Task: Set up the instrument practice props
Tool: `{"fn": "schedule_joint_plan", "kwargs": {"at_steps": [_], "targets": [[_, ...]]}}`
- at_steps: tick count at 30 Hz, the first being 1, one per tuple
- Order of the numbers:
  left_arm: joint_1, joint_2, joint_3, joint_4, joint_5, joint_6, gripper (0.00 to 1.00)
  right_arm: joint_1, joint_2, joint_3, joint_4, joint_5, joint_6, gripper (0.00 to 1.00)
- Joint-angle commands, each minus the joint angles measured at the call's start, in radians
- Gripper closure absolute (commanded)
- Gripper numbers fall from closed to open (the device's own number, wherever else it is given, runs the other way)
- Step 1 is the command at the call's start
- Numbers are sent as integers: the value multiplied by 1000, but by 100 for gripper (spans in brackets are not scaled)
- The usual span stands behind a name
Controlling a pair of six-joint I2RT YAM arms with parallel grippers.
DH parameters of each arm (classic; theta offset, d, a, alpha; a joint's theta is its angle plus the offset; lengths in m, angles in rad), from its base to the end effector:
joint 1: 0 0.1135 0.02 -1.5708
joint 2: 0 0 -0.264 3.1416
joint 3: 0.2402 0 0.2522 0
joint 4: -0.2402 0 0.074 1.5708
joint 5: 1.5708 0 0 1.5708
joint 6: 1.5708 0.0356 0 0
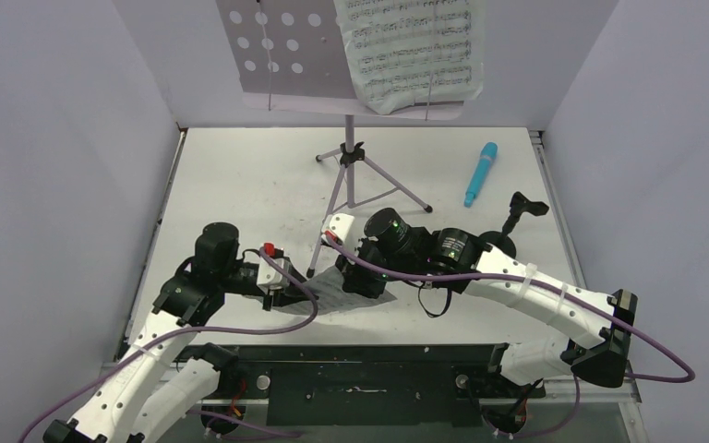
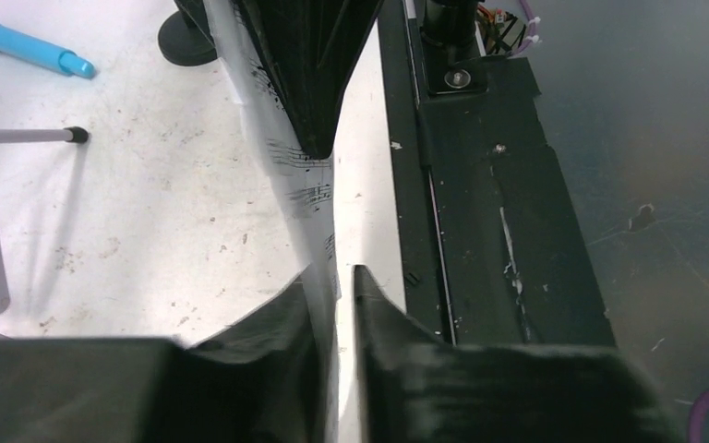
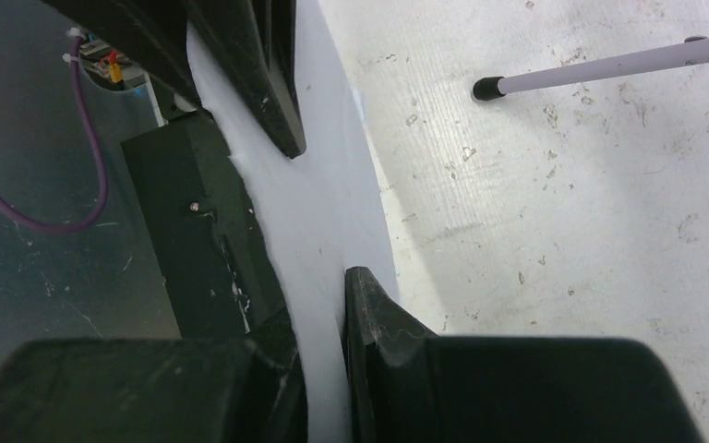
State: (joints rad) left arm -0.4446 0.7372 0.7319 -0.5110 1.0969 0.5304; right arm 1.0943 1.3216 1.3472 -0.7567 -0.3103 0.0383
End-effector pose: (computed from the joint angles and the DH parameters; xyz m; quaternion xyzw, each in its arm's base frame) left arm 0.1203 -0.0924 0.3051 0.5772 0.5287 -0.4317 0.4483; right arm 0.1181 0.2525 0.3636 -0.5089 0.7476 0.3351 0.2642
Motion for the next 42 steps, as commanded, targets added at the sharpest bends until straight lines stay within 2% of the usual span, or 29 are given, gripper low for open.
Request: {"fn": "schedule_joint_plan", "kwargs": {"at_steps": [1,5,7,10,15,20,25,26,28,31,38,42], "targets": [[-6,-3,0,60,-1,-12,98,4,-24,46,51,21,15,90],[-6,-24,-25,136,-48,-82,100,-4,-35,32,73,66,52,76],[-5,-39,-44,194,-81,-162,100,-26,-45,19,86,67,70,72],[-5,-65,-78,289,-103,-260,100,-127,-92,-37,144,7,113,61],[-3,-99,-184,589,-140,-528,100,-366,-197,-162,272,-214,186,31],[-3,-90,-306,968,-234,-893,100,-544,-279,-268,414,-347,297,16],[-2,-70,-358,1194,-374,-1089,100,-653,-368,-367,538,-396,415,2],[-2,-71,-364,1225,-404,-1115,100,-669,-380,-383,552,-399,431,0],[-1,-74,-371,1300,-458,-1162,100,-691,-402,-424,597,-417,466,7],[3,-80,-364,1384,-517,-1214,100,-709,-421,-476,693,-464,534,10],[5,-80,-338,1576,-555,-1317,100,-710,-409,-531,930,-606,657,10],[6,-78,-333,1639,-583,-1381,100,-674,-401,-543,1028,-637,696,9]]}}
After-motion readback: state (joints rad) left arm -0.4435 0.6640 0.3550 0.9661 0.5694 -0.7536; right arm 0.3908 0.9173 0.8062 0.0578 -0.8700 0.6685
